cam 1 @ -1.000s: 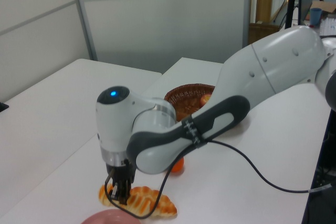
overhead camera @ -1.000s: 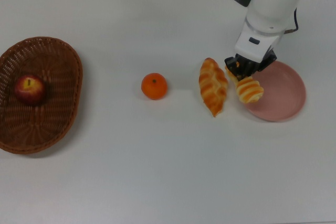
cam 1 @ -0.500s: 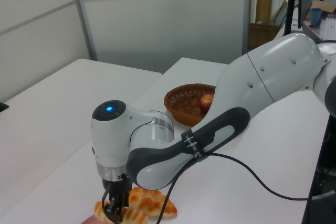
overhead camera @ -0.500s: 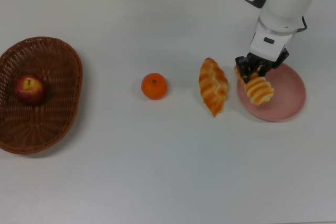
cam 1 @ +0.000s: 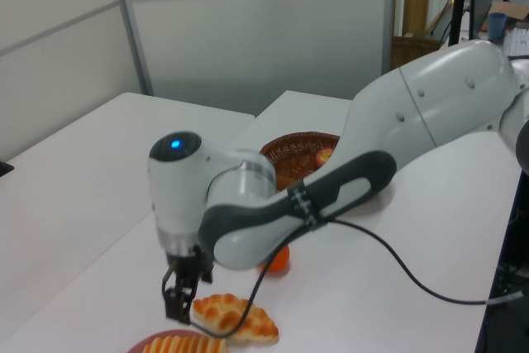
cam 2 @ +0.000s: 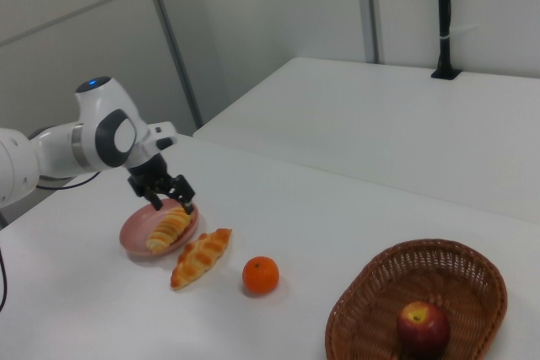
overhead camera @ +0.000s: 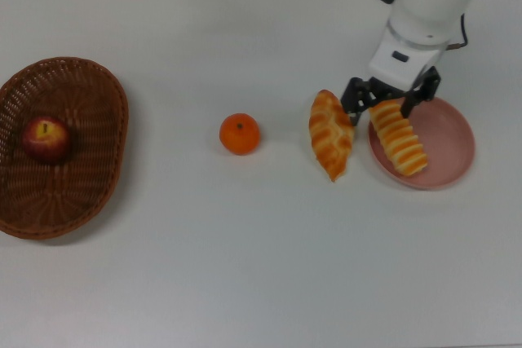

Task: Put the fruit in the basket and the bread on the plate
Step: 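Move the gripper to the orange and grasp it, then carry the orange into the basket beside the apple and release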

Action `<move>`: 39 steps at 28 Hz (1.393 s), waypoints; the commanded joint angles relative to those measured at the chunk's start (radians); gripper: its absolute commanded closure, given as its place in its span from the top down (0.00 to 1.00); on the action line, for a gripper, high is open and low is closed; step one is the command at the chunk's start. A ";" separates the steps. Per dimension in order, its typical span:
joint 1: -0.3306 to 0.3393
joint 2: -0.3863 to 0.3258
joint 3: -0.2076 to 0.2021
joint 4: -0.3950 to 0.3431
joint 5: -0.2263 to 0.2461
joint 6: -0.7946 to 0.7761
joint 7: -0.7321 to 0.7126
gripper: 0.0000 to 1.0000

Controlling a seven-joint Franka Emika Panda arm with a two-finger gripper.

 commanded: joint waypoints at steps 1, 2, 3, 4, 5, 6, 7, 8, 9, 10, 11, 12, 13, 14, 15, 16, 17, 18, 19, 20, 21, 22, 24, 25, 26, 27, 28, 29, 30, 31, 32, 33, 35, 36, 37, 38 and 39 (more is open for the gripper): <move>-0.012 -0.045 -0.076 -0.014 -0.012 -0.101 0.012 1.00; -0.012 -0.045 -0.092 -0.014 -0.013 -0.111 0.012 1.00; -0.012 -0.045 -0.107 -0.014 -0.013 -0.119 0.013 1.00; -0.012 -0.045 -0.121 -0.014 -0.013 -0.122 0.013 1.00; -0.012 -0.045 -0.150 -0.014 -0.013 -0.127 0.013 1.00; -0.012 -0.045 -0.164 -0.014 -0.013 -0.133 0.013 1.00; -0.012 -0.045 -0.176 -0.014 -0.013 -0.142 0.013 1.00; -0.012 -0.043 -0.189 -0.014 -0.013 -0.156 0.013 1.00; -0.012 -0.042 -0.198 -0.016 -0.013 -0.171 0.013 1.00; -0.012 -0.040 -0.205 -0.017 -0.013 -0.184 0.013 1.00; -0.014 -0.039 -0.221 -0.022 -0.013 -0.196 0.012 1.00; -0.015 -0.037 -0.228 -0.023 -0.015 -0.196 0.010 1.00; -0.015 -0.031 -0.235 -0.023 -0.015 -0.196 0.010 1.00; -0.018 -0.023 -0.239 -0.023 -0.016 -0.194 0.010 1.00; -0.021 -0.014 -0.241 -0.023 -0.016 -0.190 0.009 1.00; -0.024 0.000 -0.241 -0.023 -0.018 -0.188 0.007 1.00; -0.026 0.023 -0.241 -0.023 -0.026 -0.185 0.007 1.00; -0.027 0.030 -0.241 -0.025 -0.033 -0.185 0.007 1.00; -0.029 0.038 -0.239 -0.025 -0.041 -0.184 0.007 1.00; -0.033 0.044 -0.239 -0.026 -0.047 -0.184 0.007 1.00; -0.044 0.055 -0.239 -0.029 -0.050 -0.182 0.006 1.00; -0.047 0.057 -0.239 -0.031 -0.052 -0.182 0.006 1.00; -0.056 0.061 -0.239 -0.034 -0.052 -0.181 0.006 1.00; -0.060 0.061 -0.239 -0.038 -0.052 -0.181 0.004 1.00; -0.064 0.061 -0.241 -0.048 -0.052 -0.181 0.004 1.00; -0.069 0.058 -0.241 -0.057 -0.053 -0.181 0.004 1.00; -0.070 0.058 -0.241 -0.058 -0.053 -0.182 0.004 1.00; -0.072 0.058 -0.241 -0.062 -0.056 -0.184 0.004 1.00; -0.073 0.058 -0.241 -0.066 -0.061 -0.182 0.004 1.00; -0.076 0.058 -0.241 -0.072 -0.070 -0.182 0.004 1.00; -0.079 0.060 -0.241 -0.078 -0.079 -0.182 0.004 1.00; -0.087 0.060 -0.241 -0.088 -0.095 -0.181 0.004 1.00; -0.095 0.061 -0.241 -0.094 -0.101 -0.179 0.004 0.91; -0.098 0.061 -0.241 -0.097 -0.101 -0.178 0.004 0.84; -0.101 0.061 -0.241 -0.097 -0.101 -0.176 0.004 0.74; -0.104 0.061 -0.241 -0.097 -0.096 -0.173 0.004 0.48; -0.106 0.061 -0.239 -0.097 -0.095 -0.173 0.004 0.39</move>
